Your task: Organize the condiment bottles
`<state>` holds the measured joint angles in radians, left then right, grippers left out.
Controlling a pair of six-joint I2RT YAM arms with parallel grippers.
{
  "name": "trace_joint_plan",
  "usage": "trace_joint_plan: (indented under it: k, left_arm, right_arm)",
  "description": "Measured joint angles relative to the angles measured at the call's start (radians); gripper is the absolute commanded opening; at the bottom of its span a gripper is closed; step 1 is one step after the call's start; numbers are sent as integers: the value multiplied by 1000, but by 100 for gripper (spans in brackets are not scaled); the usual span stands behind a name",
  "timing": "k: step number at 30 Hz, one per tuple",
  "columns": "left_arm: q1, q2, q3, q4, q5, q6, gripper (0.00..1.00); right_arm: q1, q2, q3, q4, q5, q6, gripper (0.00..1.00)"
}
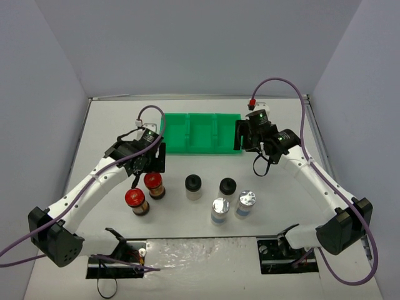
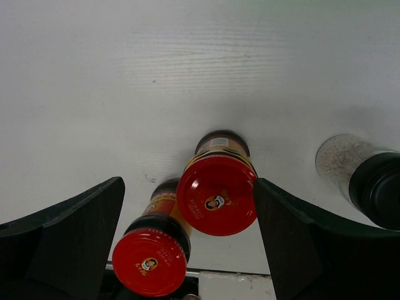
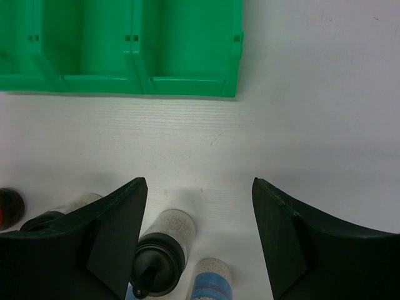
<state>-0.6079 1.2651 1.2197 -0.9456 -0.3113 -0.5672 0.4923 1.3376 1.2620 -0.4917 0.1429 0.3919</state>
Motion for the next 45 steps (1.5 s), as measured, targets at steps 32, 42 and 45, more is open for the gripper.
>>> trace_joint_plan:
  k: [32,42,45]
  left_arm:
    - [-37,27,-171,97,96,-72,63]
    - [-37,29,-169,98,97,-75,32]
    - [-37,30,-167,96,97,-76,5]
  right_arm:
    - [0,0,4,10,20,-1,67]
    - [0,0,4,10,29,-2,67]
    - [0,0,4,10,30,-3,67]
